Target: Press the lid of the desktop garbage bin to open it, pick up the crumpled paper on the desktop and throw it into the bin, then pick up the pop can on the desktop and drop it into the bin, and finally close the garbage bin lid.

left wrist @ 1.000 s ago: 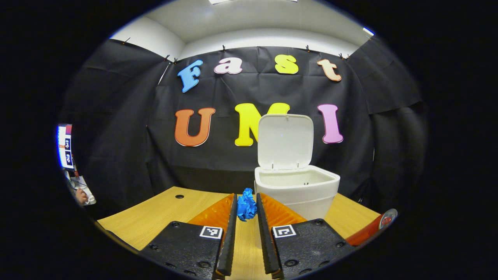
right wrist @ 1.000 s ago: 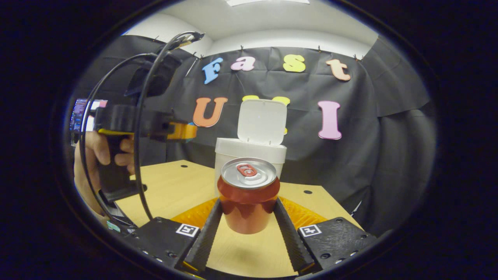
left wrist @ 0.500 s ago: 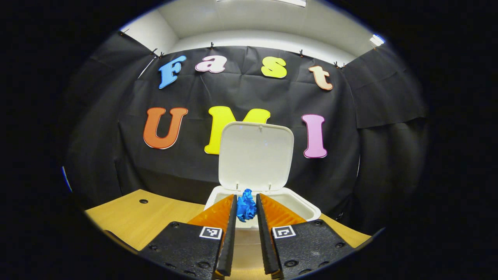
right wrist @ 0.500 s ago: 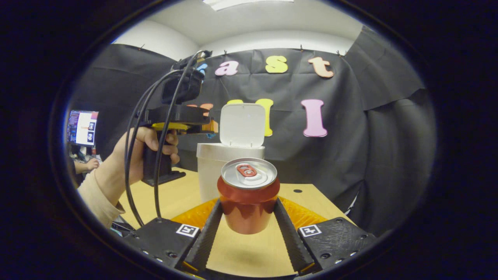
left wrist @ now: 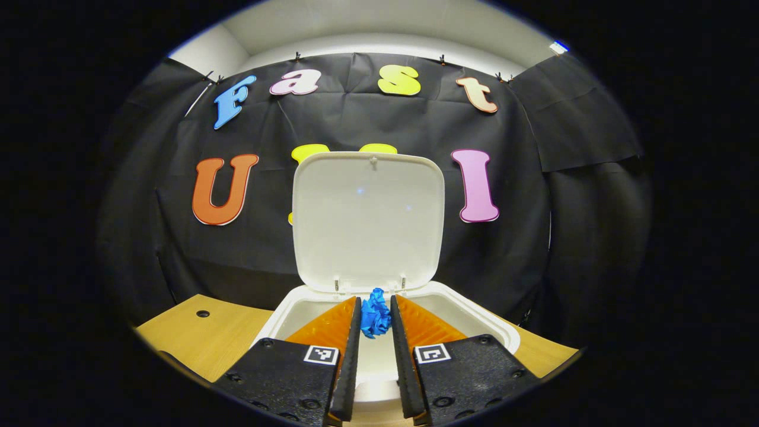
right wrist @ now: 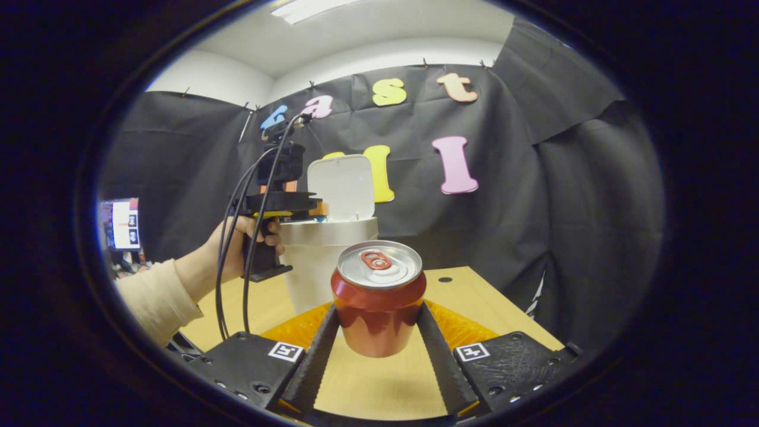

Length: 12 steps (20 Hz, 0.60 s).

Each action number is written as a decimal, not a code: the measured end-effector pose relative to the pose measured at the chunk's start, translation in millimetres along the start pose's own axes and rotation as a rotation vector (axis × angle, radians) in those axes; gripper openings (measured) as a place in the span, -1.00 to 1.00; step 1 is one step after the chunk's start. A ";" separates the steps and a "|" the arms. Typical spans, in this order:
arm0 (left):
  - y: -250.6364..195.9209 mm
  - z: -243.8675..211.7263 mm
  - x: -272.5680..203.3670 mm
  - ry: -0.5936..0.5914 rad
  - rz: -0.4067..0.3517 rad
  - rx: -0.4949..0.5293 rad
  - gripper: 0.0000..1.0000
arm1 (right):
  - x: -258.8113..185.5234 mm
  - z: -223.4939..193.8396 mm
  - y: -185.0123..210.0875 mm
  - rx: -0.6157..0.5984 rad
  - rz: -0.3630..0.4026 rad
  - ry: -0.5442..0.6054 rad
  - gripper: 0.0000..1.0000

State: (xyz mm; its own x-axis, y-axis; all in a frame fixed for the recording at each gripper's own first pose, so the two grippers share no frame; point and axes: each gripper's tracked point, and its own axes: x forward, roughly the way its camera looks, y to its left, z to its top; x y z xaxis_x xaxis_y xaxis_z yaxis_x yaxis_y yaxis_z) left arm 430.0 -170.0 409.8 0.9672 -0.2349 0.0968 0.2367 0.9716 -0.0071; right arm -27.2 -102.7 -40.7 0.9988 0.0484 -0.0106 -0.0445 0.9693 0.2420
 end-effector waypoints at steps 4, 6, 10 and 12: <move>-11.4 -2.5 9.7 0.007 0.006 0.023 -0.32 | 10.6 -16.1 -10.6 0.015 0.007 0.058 0.56; -17.7 -2.9 9.2 0.009 -0.005 0.021 -0.24 | 10.4 -19.0 -5.6 0.008 0.019 0.066 0.58; -17.0 -0.6 8.8 -0.010 0.008 0.024 0.32 | 9.5 -22.8 1.6 -0.025 0.026 0.070 0.56; -10.6 -0.9 9.0 -0.012 0.026 0.021 0.63 | 7.6 -22.5 5.0 -0.037 0.030 0.065 0.55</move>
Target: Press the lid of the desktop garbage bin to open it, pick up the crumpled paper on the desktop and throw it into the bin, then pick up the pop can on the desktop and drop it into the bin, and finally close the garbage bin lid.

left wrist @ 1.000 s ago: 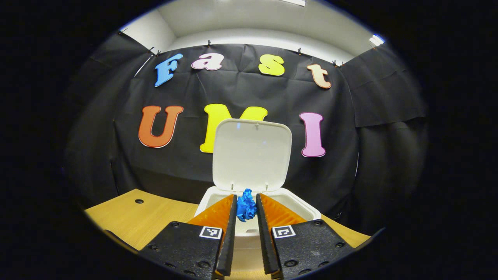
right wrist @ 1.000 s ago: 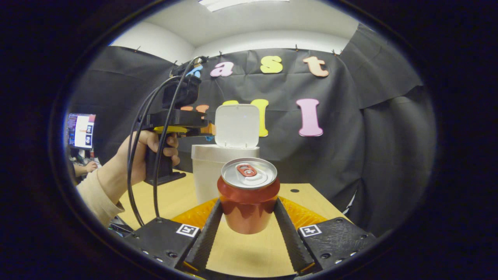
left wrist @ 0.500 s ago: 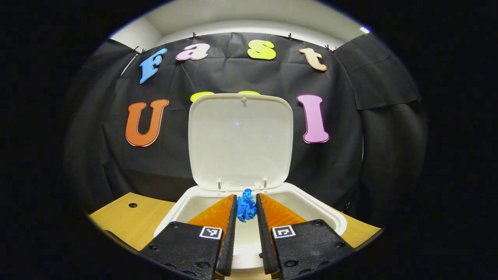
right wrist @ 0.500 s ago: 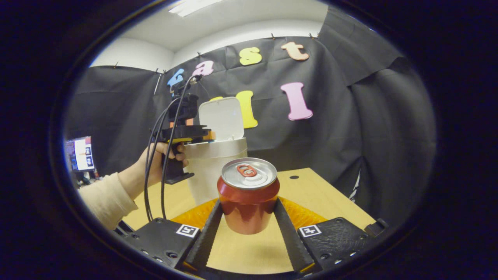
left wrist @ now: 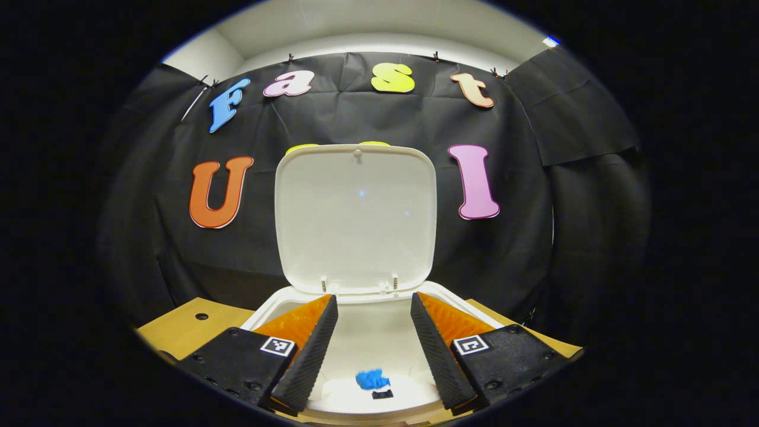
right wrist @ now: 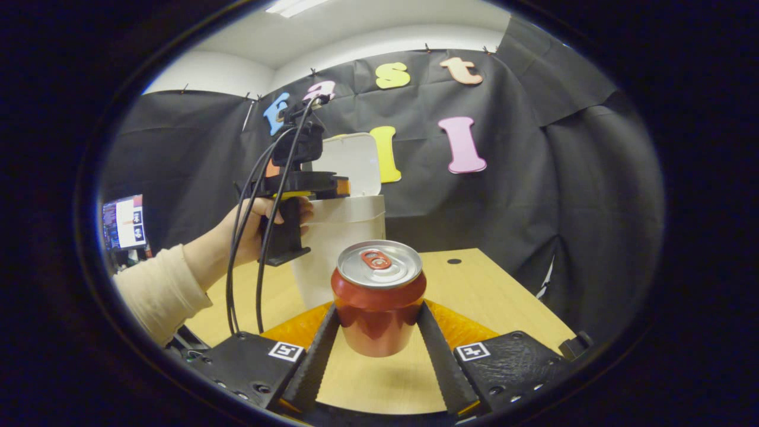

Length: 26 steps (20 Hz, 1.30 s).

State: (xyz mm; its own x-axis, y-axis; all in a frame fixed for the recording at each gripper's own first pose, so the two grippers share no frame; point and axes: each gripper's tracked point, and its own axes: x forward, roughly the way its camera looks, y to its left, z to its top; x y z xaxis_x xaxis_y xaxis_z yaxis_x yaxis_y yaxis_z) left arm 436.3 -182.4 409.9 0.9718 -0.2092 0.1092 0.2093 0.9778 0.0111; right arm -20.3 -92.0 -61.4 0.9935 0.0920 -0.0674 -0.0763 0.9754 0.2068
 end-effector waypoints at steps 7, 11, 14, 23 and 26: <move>15.3 5.8 -22.6 -0.064 0.075 -0.004 0.94 | 0.4 5.1 -6.8 -0.007 -0.040 -0.035 0.55; 19.2 23.7 -64.9 -0.128 0.074 -0.037 0.95 | 0.8 9.1 -11.2 -0.001 -0.072 -0.053 0.55; 51.8 48.4 -118.2 -0.247 0.167 0.020 0.96 | 1.6 7.1 -11.6 -0.026 -0.111 -0.048 0.56; 78.3 19.5 -215.5 -0.228 0.139 0.099 0.96 | -8.4 26.3 22.4 -0.106 -0.134 -0.101 0.55; 86.6 -3.5 -230.1 -0.177 0.115 0.095 0.96 | -5.4 34.2 36.8 -0.115 -0.149 -0.107 0.56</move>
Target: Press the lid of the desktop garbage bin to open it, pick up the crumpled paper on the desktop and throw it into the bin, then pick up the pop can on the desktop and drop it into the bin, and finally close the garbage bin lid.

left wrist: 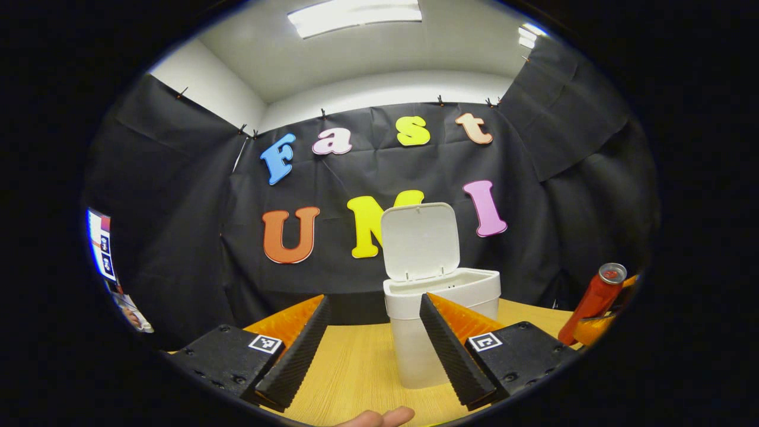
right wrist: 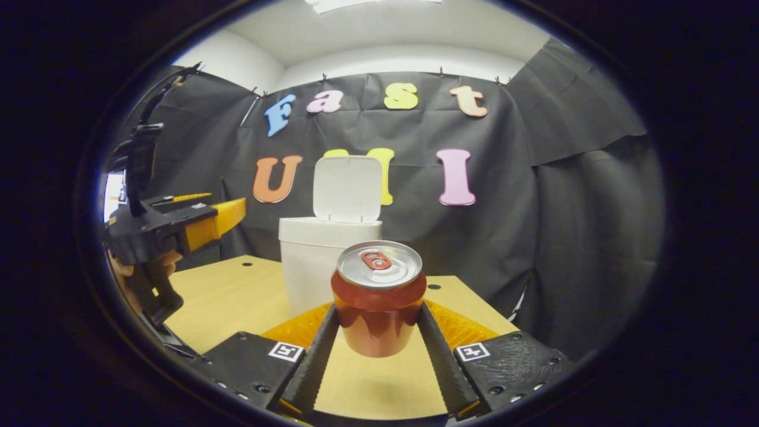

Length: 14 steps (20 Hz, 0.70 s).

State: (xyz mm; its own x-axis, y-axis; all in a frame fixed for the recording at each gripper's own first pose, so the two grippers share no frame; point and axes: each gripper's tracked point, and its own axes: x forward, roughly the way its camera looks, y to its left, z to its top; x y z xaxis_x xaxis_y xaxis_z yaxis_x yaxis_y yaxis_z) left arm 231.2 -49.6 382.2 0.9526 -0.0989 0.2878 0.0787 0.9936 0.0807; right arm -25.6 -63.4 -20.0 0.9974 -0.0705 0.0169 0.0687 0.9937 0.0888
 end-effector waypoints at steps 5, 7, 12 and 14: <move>22.7 -28.7 -6.1 0.081 0.004 0.014 0.99 | 8.2 21.8 28.4 0.024 0.034 0.010 0.55; 34.6 -39.5 -7.6 0.108 0.021 0.008 0.98 | 11.2 33.6 41.6 0.012 0.067 0.017 0.58; 46.7 -47.1 -12.0 0.125 0.010 -0.021 0.98 | 23.1 83.2 58.3 -0.078 0.053 -0.050 0.55; 53.1 -41.0 -13.1 0.102 0.016 -0.009 0.99 | 29.5 101.8 65.8 -0.092 0.050 -0.071 0.56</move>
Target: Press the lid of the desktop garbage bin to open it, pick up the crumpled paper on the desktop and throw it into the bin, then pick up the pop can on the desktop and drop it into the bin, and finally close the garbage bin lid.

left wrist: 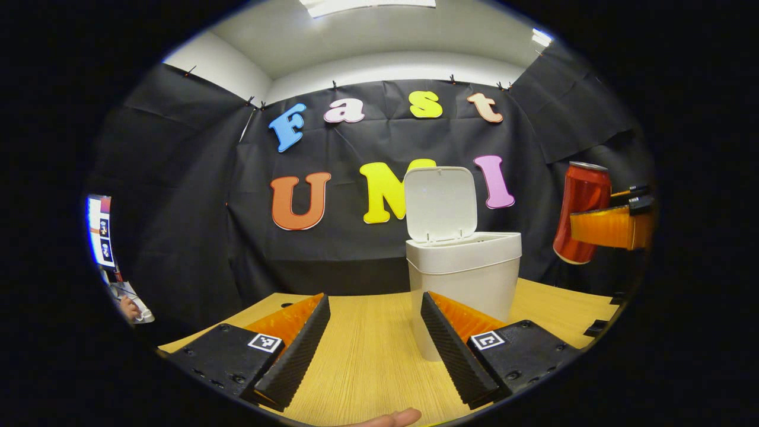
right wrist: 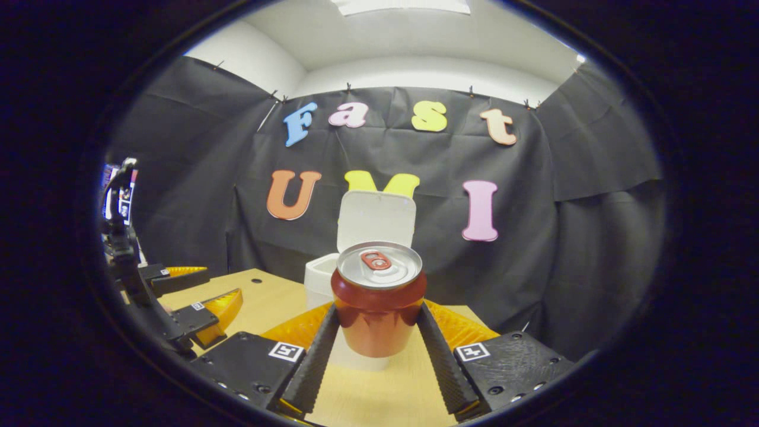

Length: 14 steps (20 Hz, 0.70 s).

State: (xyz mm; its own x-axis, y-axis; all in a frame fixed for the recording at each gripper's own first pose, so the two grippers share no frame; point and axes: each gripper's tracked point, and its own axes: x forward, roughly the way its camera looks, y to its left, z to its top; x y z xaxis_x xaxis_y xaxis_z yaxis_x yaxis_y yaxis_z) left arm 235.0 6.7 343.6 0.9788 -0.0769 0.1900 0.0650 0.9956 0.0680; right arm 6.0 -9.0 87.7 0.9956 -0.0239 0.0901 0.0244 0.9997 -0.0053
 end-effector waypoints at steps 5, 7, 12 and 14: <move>10.3 -1.3 0.6 -0.004 -0.006 -0.002 0.98 | 34.0 37.5 13.0 0.010 0.026 -0.011 0.55; 13.1 -0.4 0.4 -0.004 -0.012 -0.009 0.99 | 53.1 44.4 16.7 0.029 0.028 0.009 0.56; 21.6 -2.4 -1.0 0.003 -0.007 0.004 0.98 | 105.8 62.0 27.3 0.020 0.026 0.033 0.56; 24.3 -3.5 0.3 0.009 -0.005 0.002 0.98 | 131.2 64.5 31.5 0.013 0.028 0.036 0.56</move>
State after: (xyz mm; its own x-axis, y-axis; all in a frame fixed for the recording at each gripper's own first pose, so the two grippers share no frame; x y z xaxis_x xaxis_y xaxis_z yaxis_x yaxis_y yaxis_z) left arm 237.6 31.0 341.9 0.9801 -0.0818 0.1811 0.0700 0.9950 0.0709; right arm 131.6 19.8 163.6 0.9985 0.0037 0.0546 -0.0040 1.0000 0.0054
